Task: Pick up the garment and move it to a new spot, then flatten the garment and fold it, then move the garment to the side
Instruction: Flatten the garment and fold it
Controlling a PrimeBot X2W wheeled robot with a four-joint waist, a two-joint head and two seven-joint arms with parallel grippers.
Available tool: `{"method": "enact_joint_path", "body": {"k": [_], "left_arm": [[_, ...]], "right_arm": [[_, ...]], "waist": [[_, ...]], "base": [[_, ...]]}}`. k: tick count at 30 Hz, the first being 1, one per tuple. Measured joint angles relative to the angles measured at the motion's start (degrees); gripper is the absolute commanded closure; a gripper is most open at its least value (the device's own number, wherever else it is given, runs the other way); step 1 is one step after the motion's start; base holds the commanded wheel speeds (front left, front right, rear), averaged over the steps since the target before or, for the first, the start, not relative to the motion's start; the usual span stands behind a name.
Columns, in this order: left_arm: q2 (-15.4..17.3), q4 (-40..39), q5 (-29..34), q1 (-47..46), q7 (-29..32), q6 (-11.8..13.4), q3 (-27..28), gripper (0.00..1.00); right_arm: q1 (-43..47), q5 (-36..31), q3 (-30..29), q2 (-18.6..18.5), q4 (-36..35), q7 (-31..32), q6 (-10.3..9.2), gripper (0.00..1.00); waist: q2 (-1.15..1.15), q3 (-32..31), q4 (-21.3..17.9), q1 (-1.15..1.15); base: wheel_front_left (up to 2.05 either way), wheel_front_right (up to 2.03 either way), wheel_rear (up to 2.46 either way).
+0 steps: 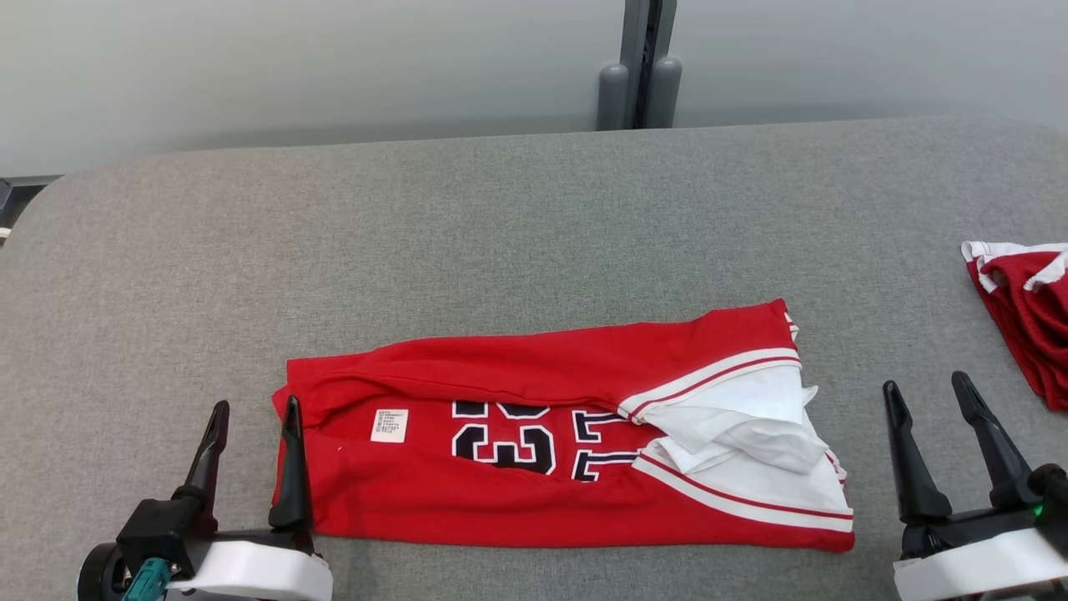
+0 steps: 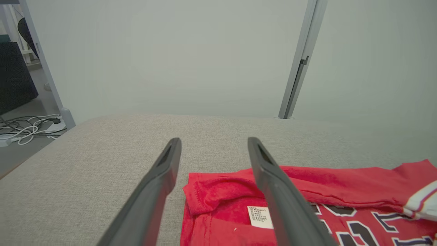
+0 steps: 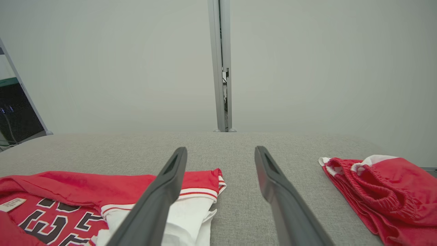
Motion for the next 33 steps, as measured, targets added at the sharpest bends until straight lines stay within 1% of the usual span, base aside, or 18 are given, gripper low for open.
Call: {"method": "enact_joint_path", "body": {"k": [12, 16, 19, 23, 28, 33], "left_arm": [[-0.1, 2.2, 0.0, -0.1, 0.0, -0.8, -0.2, 0.0], [0.0, 2.5, 0.2, -1.4, 0.0, -1.4, -0.6, 0.0], [-0.3, 2.5, 0.8, -3.1, 0.0, -1.9, -1.1, 0.0], [-1.1, 2.8, 1.4, -4.7, 0.0, -2.5, -2.3, 0.0], [-1.8, 3.5, 1.6, -6.1, 0.0, -3.3, -3.0, 0.0], [-2.4, 3.6, 2.0, -6.9, 0.0, -3.8, -3.1, 0.0]], "right_arm": [[1.2, 0.1, -0.7, 0.6, 0.0, 1.1, 0.0, 0.0], [0.6, 0.8, -2.0, -0.1, 1.9, 2.0, 0.0, 0.0], [-1.3, 1.7, -1.9, -1.4, 6.2, 2.4, 0.0, 0.0], [-4.5, 3.3, 0.5, -2.5, 13.6, 2.5, 0.0, 0.0], [-8.0, 5.9, 3.9, -2.9, 23.4, 2.0, 0.0, 0.0], [-10.4, 8.9, 7.7, -3.0, 30.3, 1.3, 0.0, 0.0]], "waist": [[0.0, -0.8, 0.6, 0.0], [0.0, -0.1, 1.7, 0.0], [0.0, 0.5, 3.1, 0.0], [0.0, 1.3, 5.4, 0.0], [0.0, 2.2, 8.1, 0.0], [0.0, 3.3, 9.4, 0.0]], "base": [[0.0, 0.0, 0.0], [0.0, 0.0, 0.0], [0.0, 0.0, 0.0], [0.0, 0.0, 0.0], [0.0, 0.0, 0.0], [0.0, 0.0, 0.0]]}}
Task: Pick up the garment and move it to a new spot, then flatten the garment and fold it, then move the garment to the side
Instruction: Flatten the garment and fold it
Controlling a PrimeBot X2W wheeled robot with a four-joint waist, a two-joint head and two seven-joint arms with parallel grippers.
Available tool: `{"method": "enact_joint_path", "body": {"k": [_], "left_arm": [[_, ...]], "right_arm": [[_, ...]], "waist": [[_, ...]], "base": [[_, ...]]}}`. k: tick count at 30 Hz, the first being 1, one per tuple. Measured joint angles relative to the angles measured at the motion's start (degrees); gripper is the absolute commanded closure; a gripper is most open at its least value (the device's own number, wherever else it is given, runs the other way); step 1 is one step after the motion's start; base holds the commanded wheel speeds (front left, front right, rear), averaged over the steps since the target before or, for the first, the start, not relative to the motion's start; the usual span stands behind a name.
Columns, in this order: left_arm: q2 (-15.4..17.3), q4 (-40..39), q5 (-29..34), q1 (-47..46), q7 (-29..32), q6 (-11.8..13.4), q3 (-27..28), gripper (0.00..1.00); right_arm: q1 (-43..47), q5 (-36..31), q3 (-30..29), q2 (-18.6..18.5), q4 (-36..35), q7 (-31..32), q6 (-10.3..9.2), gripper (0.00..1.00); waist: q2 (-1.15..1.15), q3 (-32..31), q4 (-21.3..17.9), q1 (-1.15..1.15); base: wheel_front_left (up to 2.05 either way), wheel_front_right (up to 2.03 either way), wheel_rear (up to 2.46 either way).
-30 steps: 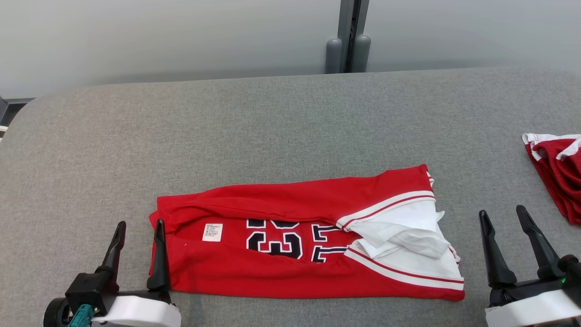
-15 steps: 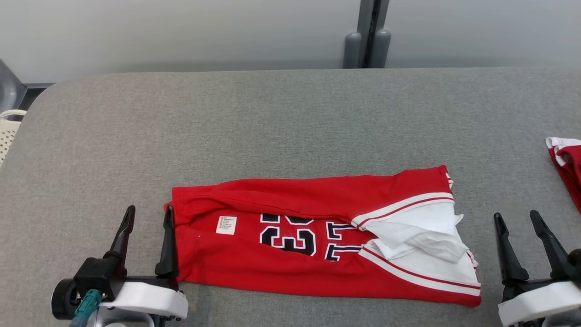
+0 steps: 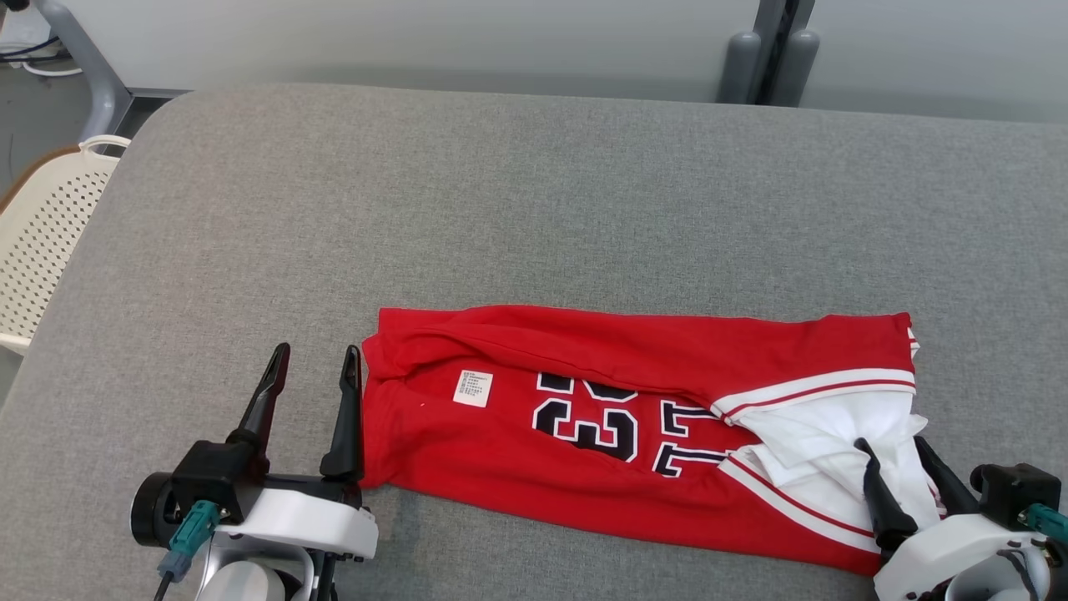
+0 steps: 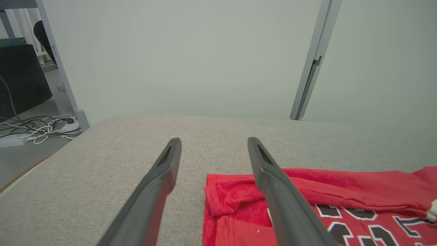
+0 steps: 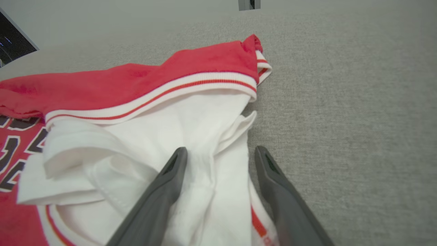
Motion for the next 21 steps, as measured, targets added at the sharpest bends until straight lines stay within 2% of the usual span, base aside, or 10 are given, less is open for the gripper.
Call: {"method": "enact_joint_path", "body": {"k": [10, 11, 13, 21], "left_arm": [[-0.8, -0.3, 0.6, -0.6, 0.0, -0.6, 1.1, 0.0], [-0.9, -0.3, 0.8, -0.6, 0.0, -0.6, 1.2, 0.0], [-1.0, -0.3, 0.9, -0.7, 0.0, -0.8, 1.4, 0.0], [-1.4, -0.9, 1.4, -1.0, 0.0, -1.0, 2.3, 0.0]], "right_arm": [[-2.9, 6.1, 5.7, -1.8, 4.6, -0.5, 0.1, 0.0], [-3.2, 7.1, 6.9, -2.3, 4.5, 0.2, 0.03, 0.52], [-3.9, 9.2, 9.0, -3.4, 4.1, 1.7, 0.01, 1.0], [-5.6, 14.9, 15.3, -8.2, 0.3, 5.1, 0.27, 1.0]], "waist": [[0.0, 1.3, -0.3, 0.0], [0.0, 1.4, -0.4, 0.0], [0.0, 1.6, -0.7, 0.0], [0.0, 2.4, -2.3, 0.0]], "base": [[0.0, 0.0, 0.0], [0.0, 0.0, 0.0], [0.0, 0.0, 0.0], [0.0, 0.0, 0.0]]}}
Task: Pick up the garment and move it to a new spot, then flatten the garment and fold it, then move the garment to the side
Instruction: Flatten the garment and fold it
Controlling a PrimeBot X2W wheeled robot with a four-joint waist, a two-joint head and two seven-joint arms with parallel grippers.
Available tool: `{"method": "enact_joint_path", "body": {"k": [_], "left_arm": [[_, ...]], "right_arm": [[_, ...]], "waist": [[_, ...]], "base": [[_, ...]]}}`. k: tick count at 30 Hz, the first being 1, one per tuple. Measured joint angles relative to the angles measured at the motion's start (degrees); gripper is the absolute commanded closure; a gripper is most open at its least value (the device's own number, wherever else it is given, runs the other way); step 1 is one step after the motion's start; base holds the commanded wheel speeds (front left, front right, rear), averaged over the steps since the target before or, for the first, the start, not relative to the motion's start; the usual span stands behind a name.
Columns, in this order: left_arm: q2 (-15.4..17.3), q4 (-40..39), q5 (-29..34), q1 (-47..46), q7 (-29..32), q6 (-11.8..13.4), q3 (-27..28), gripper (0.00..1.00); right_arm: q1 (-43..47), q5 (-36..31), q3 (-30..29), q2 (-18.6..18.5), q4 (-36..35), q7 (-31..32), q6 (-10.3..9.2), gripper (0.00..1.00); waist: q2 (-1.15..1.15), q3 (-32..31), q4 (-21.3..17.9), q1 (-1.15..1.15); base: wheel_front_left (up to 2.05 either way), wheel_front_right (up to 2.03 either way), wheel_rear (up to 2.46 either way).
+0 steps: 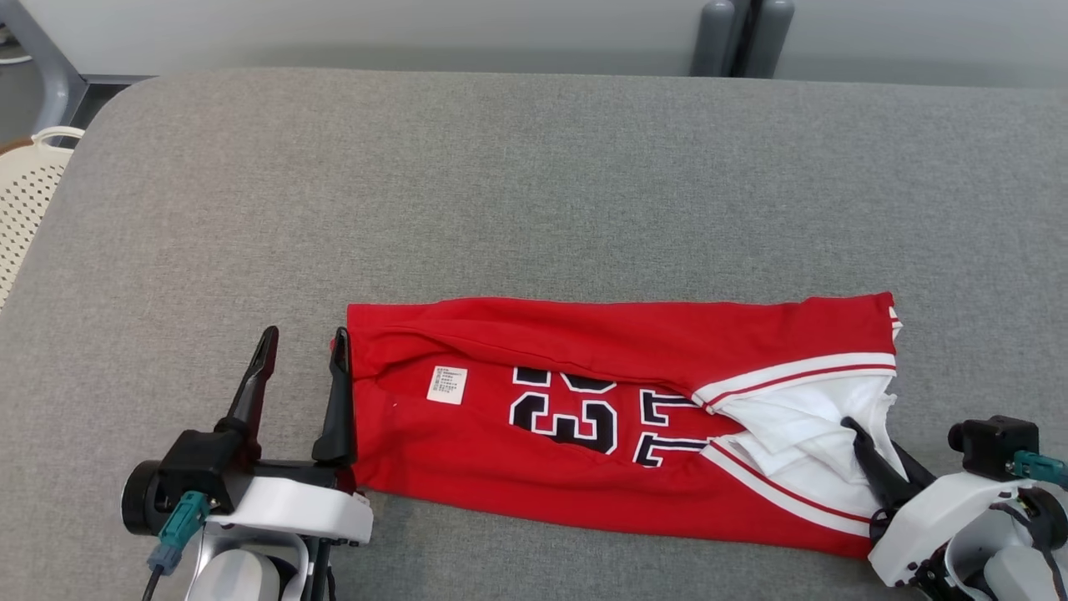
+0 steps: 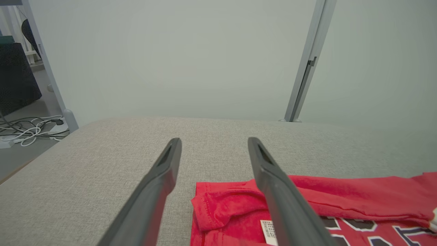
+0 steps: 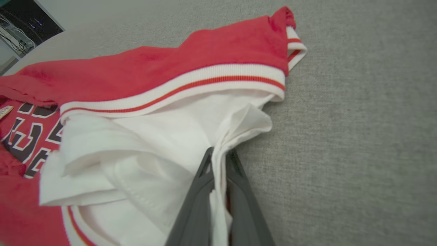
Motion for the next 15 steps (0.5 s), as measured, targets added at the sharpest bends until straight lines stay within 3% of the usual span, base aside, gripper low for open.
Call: {"method": "enact_joint_path", "body": {"k": [8, 15], "left_arm": [[-0.3, -0.1, 0.5, -0.3, 0.0, -0.1, 0.4, 0.0], [-0.6, -0.1, 0.7, -0.4, 0.0, -0.5, 0.8, 0.0]], "right_arm": [[0.6, 3.6, 0.0, -6.9, -1.7, -1.7, 0.05, 1.0], [1.4, 5.1, -0.4, -10.4, -2.8, -3.0, -0.11, 1.0]], "waist": [[0.0, 0.6, -1.9, 0.0], [0.0, 0.4, -2.8, 0.0]], "base": [[0.0, 0.0, 0.0], [0.0, 0.0, 0.0]]}}
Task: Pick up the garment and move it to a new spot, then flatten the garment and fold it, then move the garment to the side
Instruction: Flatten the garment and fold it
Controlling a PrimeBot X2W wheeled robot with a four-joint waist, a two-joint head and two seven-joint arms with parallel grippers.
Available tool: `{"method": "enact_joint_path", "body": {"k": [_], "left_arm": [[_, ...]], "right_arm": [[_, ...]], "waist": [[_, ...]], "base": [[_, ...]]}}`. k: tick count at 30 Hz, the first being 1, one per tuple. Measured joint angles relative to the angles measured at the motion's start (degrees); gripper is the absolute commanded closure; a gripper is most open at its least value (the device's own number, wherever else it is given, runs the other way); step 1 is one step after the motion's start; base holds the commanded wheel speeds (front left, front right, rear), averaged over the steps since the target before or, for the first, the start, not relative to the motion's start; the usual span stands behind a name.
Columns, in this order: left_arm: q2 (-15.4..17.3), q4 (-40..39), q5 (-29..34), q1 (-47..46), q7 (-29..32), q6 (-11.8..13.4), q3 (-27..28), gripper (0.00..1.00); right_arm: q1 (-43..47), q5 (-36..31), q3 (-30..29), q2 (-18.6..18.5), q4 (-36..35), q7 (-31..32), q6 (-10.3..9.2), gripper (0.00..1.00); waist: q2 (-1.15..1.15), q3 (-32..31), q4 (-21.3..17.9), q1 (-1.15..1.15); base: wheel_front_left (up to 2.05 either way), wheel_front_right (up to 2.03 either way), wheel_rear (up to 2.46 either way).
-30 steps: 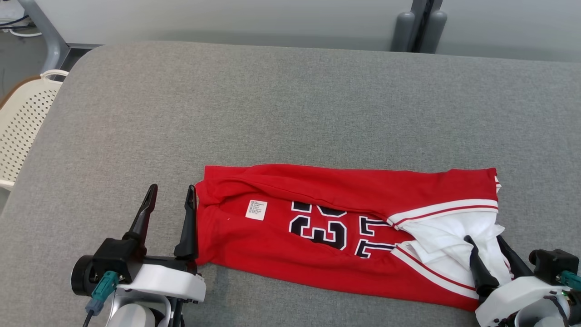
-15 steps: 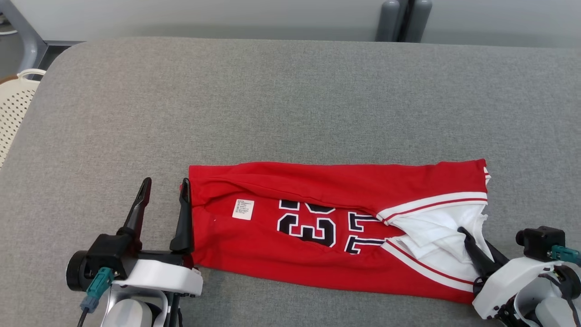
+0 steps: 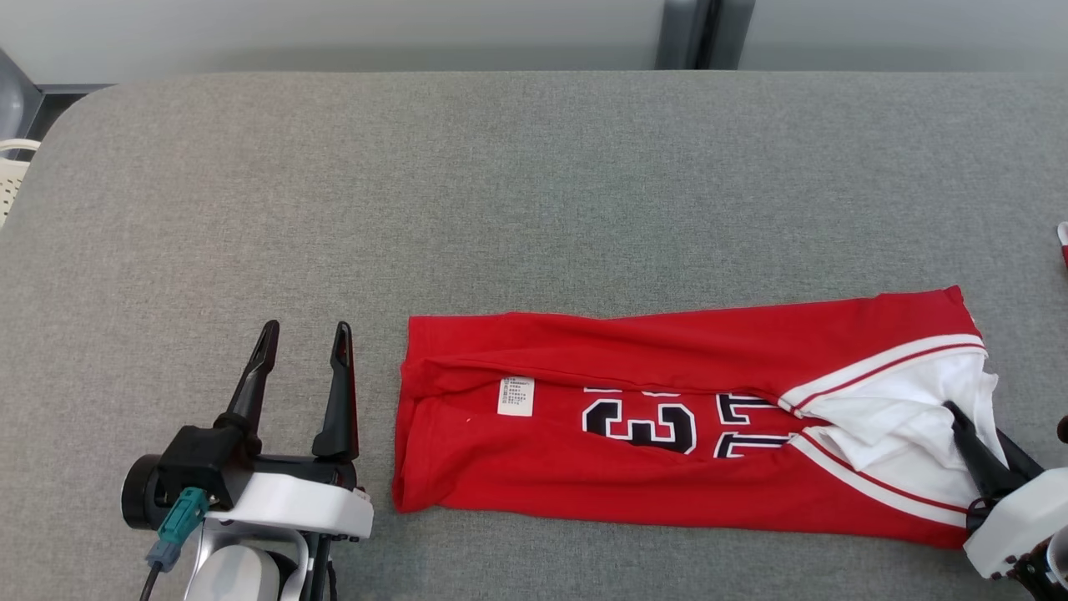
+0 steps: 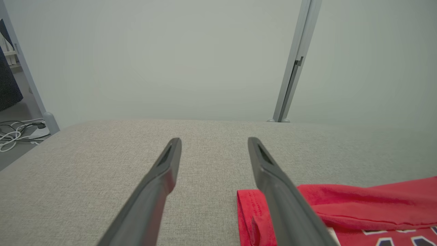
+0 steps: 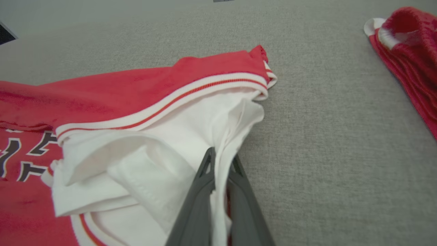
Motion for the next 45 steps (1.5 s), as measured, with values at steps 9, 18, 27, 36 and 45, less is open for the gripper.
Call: {"method": "enact_joint_path", "body": {"k": [9, 18, 27, 36, 45], "left_arm": [[-0.2, 0.0, 0.4, 0.2, 0.0, -0.3, 0.8, 0.0], [-0.4, 0.6, 0.5, 0.1, 0.0, -1.1, -0.1, 0.0], [-0.6, 1.1, 0.5, -0.1, 0.0, -1.5, -0.8, 0.0], [-0.8, 1.1, 0.3, -0.6, 0.0, -1.4, -1.8, 0.0], [-0.8, 1.1, 0.1, -1.7, 0.0, -1.2, -2.4, 0.0]], "right_arm": [[-1.2, -6.8, 0.2, -1.6, -18.2, 4.7, -0.16, 1.0], [-4.4, -11.6, 3.2, 5.8, -30.5, 16.0, -0.16, 1.0], [-11.1, -8.3, 12.9, 21.4, -23.0, 18.2, -0.16, 1.0], [-14.7, -3.9, 19.9, 26.9, -10.5, 14.2, -0.16, 1.0], [-19.7, 1.5, 23.9, 27.8, -3.8, 7.0, -0.16, 0.0]], "waist": [[0.0, -1.1, -1.3, 0.0], [0.0, -1.7, 0.0, 0.0], [0.0, -1.4, 3.4, 0.0], [0.0, -0.3, 5.3, 0.0], [0.0, 1.3, 5.1, 0.0]], "base": [[0.0, 0.0, 0.0], [0.0, 0.0, 0.0], [0.0, 0.0, 0.0], [0.0, 0.0, 0.0], [0.0, 0.0, 0.0]]}}
